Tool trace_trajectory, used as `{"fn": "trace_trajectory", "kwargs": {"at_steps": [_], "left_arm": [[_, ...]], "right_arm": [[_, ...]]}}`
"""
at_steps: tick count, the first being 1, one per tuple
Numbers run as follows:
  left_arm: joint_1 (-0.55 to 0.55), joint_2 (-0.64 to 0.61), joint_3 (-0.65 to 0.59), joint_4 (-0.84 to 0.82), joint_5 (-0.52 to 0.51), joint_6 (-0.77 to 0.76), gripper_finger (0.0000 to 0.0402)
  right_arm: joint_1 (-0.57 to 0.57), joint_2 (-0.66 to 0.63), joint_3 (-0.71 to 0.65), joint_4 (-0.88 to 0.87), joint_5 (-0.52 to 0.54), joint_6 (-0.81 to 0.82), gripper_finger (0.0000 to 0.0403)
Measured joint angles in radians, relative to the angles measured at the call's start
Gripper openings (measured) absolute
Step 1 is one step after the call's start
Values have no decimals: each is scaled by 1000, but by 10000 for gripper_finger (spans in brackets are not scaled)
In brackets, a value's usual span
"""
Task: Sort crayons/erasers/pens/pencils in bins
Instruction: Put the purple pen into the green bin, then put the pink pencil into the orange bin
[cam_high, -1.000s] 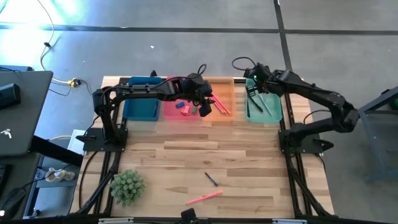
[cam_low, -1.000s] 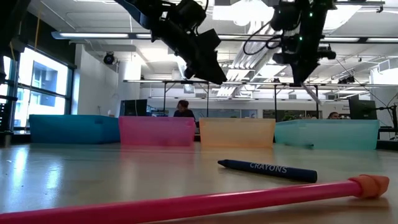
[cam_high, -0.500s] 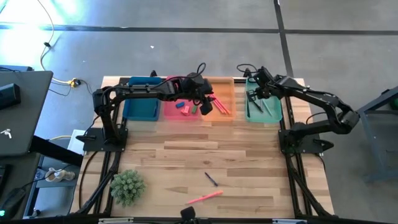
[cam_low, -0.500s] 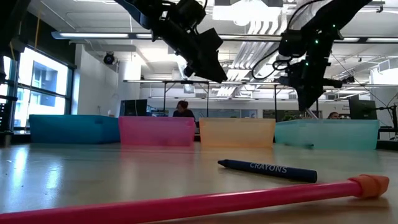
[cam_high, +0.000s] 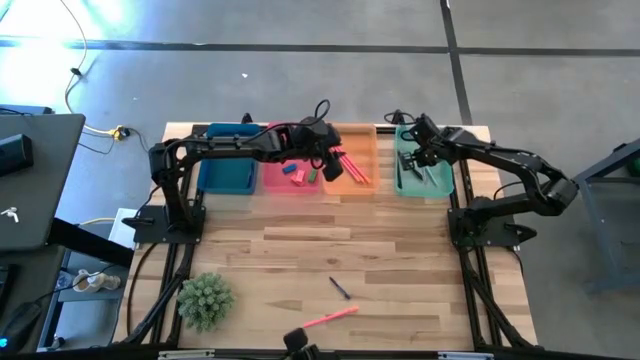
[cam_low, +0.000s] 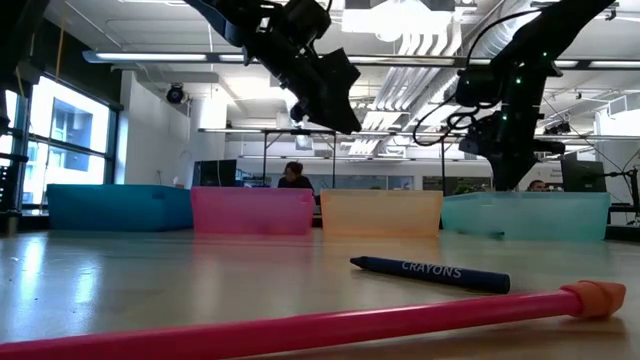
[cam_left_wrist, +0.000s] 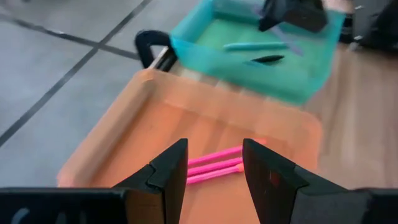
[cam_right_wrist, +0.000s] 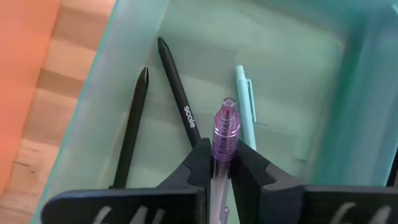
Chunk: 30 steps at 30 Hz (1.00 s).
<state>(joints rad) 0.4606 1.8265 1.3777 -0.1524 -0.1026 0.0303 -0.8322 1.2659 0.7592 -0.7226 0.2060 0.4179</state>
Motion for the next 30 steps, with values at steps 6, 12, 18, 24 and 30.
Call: {"fn": "trace_trajectory", "kwargs": {"at_steps": [6,12,18,24,30], "left_arm": [[10,-40,0,-108,-70,28,140],[20,-142,0,-266,-158,31,140],[49,-274,0,-412,-174,26,140],[75,-362,-13,-536,-175,-40,140],[44,-393,-149,-548,-171,-106,140]], "right_arm": [[0,0,-9,1,-1,-28,58],[0,0,-9,2,21,1,128],[1,-28,-9,2,-36,28,145],[19,-108,-9,36,-127,78,145],[126,-187,-9,192,-153,136,145]]}}
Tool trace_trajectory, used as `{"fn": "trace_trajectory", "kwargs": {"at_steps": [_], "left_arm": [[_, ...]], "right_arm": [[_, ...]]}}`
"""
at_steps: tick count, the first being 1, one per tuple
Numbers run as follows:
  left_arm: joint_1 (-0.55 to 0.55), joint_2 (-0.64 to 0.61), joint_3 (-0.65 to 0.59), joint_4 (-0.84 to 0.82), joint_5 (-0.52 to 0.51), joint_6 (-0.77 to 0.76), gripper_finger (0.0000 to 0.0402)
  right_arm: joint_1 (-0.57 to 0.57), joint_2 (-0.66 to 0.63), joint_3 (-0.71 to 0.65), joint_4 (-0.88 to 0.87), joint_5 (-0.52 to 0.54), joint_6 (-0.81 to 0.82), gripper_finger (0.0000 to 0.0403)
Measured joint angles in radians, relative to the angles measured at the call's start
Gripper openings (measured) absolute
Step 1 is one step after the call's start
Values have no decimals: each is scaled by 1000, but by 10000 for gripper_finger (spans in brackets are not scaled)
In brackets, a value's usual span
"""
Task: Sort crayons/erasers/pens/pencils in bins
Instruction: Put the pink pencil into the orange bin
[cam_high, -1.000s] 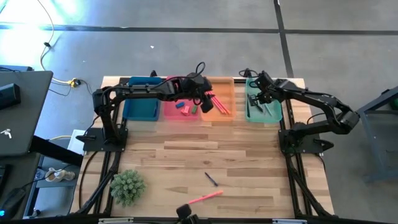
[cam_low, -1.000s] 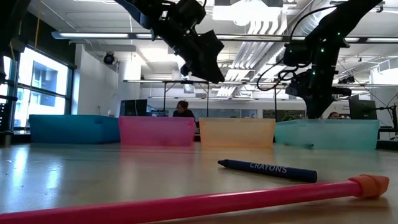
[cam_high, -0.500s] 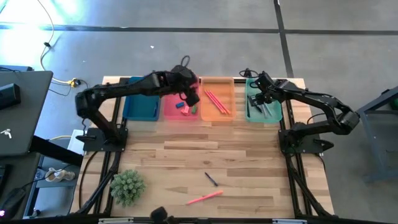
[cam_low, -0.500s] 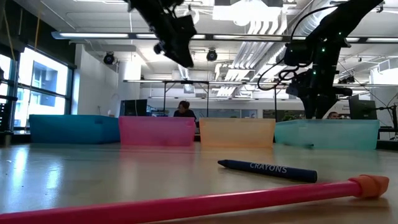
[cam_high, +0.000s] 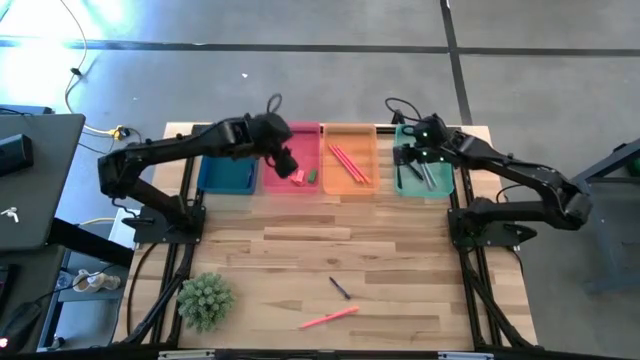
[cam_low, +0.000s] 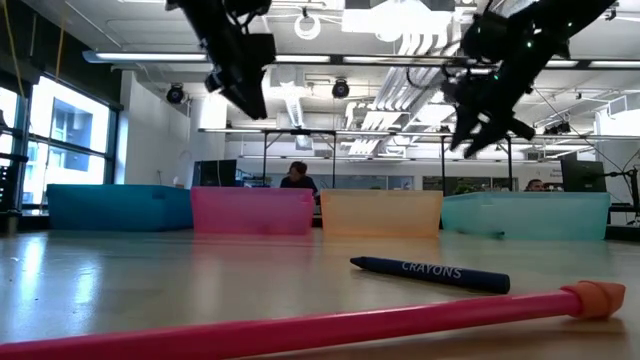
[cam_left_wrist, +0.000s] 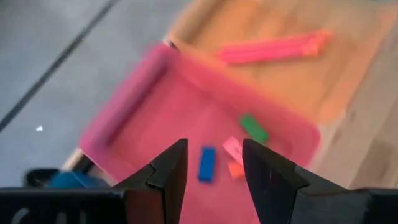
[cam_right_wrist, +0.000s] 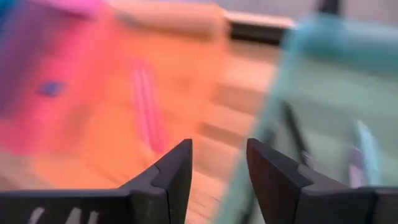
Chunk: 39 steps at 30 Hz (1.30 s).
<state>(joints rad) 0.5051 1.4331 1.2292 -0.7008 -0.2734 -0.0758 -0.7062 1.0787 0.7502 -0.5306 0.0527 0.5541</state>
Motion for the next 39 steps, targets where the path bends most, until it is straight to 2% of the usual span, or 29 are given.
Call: {"fn": "trace_trajectory", "kwargs": {"at_steps": [5,10,15,18,24,28,33,39], "left_arm": [[-43,1,-72,1,30,-18,140],[-79,1,-91,-23,54,-15,140],[-101,1,-91,-59,65,16,140],[-102,1,-91,-109,113,1,140],[-102,1,-91,-167,201,0,140],[-102,1,-91,-170,210,0,140],[-102,1,-91,-171,210,0,140],[-102,1,-91,-172,228,0,140]], "right_arm": [[131,-22,0,161,1,33,145],[270,-20,0,306,29,58,145],[404,-20,0,394,106,78,145],[481,-20,7,437,147,101,145],[619,16,96,437,312,85,145],[667,66,162,332,356,83,145],[732,153,279,161,340,120,145],[791,285,456,-52,341,93,145]]}}
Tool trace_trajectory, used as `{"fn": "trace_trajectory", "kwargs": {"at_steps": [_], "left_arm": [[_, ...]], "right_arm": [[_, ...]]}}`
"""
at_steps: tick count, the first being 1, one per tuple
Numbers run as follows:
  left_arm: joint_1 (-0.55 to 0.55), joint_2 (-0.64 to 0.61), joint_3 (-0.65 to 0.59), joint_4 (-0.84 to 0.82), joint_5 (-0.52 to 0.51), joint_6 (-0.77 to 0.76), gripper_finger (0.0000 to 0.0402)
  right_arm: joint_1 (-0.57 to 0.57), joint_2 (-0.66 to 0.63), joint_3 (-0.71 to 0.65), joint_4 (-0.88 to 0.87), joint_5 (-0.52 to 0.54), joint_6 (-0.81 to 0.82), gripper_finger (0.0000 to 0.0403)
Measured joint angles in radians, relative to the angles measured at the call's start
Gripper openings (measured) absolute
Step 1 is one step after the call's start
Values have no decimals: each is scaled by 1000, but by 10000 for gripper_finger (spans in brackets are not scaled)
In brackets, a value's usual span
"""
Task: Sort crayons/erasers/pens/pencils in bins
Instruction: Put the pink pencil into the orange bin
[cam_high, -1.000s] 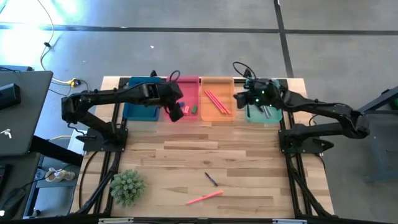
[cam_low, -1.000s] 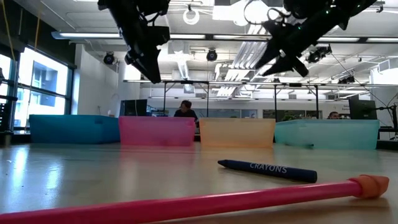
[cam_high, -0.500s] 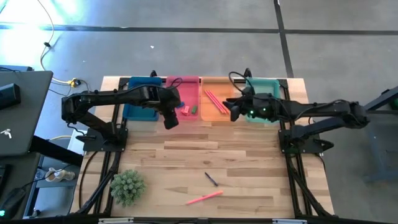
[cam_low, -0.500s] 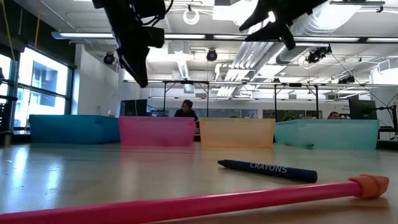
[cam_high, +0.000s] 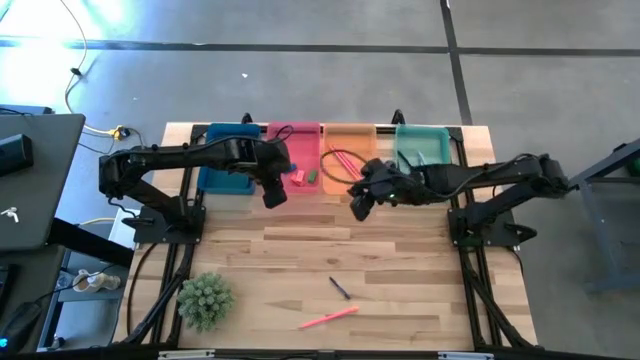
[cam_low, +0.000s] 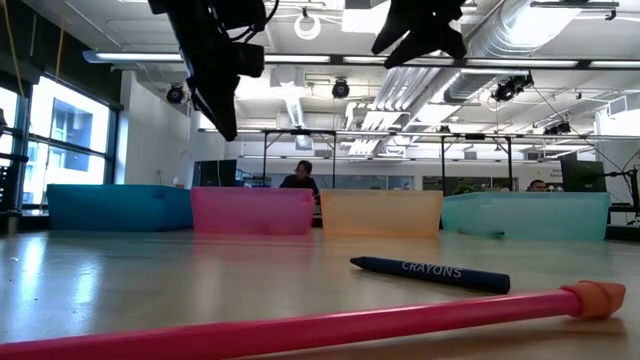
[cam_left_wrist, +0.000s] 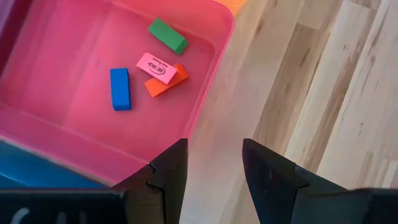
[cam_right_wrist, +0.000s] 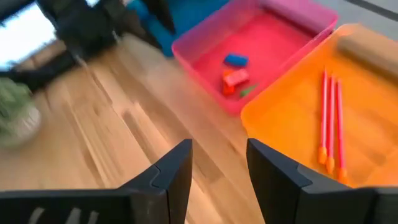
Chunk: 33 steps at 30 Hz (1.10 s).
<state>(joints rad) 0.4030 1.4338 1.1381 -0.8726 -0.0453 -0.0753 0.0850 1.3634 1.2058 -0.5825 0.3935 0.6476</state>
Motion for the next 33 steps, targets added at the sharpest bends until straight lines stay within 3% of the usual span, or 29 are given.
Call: {"fn": "trace_trajectory", "kwargs": {"at_steps": [7,18,33], "left_arm": [[0,0,0,0,1,33,140],[0,0,0,2,1,-67,140],[-18,0,0,2,-2,-158,140]], "right_arm": [[56,148,165,-195,-43,-82,145],[139,321,384,-376,-127,-264,145],[321,422,416,-385,-204,-361,145]]}}
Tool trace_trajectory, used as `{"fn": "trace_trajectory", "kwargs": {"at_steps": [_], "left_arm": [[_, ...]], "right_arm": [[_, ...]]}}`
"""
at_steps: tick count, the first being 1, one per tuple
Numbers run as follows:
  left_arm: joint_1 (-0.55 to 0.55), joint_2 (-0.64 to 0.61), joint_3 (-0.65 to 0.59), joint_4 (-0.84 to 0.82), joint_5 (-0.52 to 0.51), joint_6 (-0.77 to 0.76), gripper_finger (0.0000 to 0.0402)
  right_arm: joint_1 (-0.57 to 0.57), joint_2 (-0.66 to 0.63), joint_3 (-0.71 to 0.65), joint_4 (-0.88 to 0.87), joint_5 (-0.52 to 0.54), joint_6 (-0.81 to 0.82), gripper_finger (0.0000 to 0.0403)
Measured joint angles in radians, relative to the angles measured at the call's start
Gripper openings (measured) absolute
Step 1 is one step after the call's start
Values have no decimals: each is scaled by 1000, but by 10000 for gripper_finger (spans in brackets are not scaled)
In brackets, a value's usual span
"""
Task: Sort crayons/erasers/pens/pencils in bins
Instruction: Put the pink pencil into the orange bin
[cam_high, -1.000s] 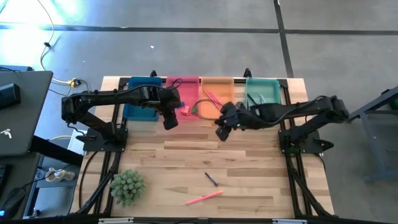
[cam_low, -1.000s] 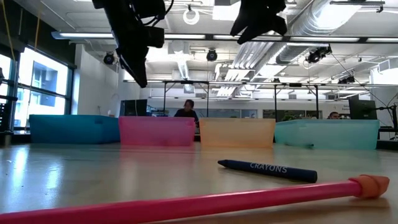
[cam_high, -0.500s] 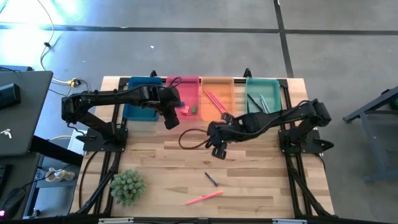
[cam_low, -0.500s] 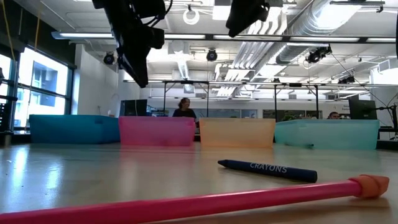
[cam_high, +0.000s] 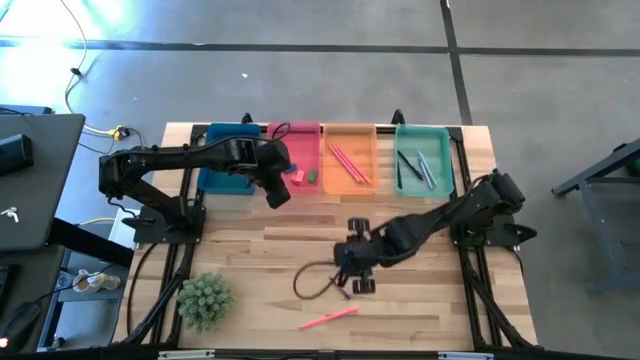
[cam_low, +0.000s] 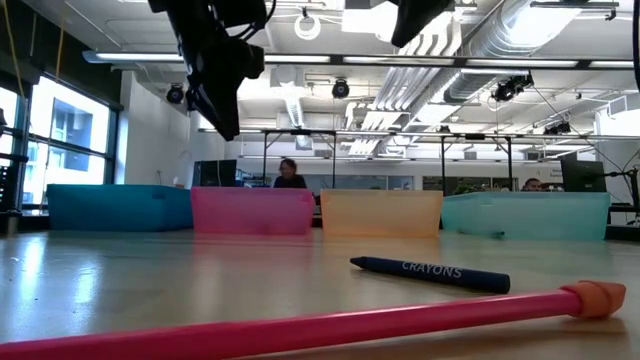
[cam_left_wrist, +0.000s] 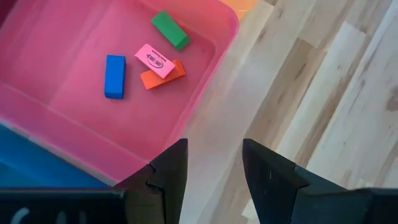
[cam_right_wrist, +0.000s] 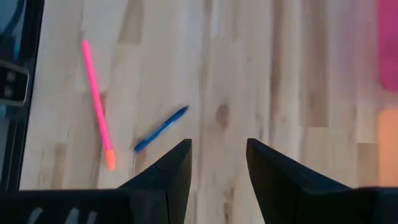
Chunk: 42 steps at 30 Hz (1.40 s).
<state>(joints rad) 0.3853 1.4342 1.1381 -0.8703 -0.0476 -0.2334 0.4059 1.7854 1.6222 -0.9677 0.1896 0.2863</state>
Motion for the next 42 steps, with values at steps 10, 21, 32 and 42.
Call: {"fn": "trace_trajectory", "kwargs": {"at_steps": [10,21,32,42], "left_arm": [[-69,9,0,-1,-66,-2,140],[-120,9,0,-1,-77,-64,140],[-161,9,0,-1,-77,-108,140],[-173,9,0,-1,-78,-134,140]], "right_arm": [[99,108,-1,35,-22,-33,145],[180,181,-1,115,-45,-22,145],[233,266,-2,123,-52,-23,145],[233,325,-2,133,-52,-25,145]]}}
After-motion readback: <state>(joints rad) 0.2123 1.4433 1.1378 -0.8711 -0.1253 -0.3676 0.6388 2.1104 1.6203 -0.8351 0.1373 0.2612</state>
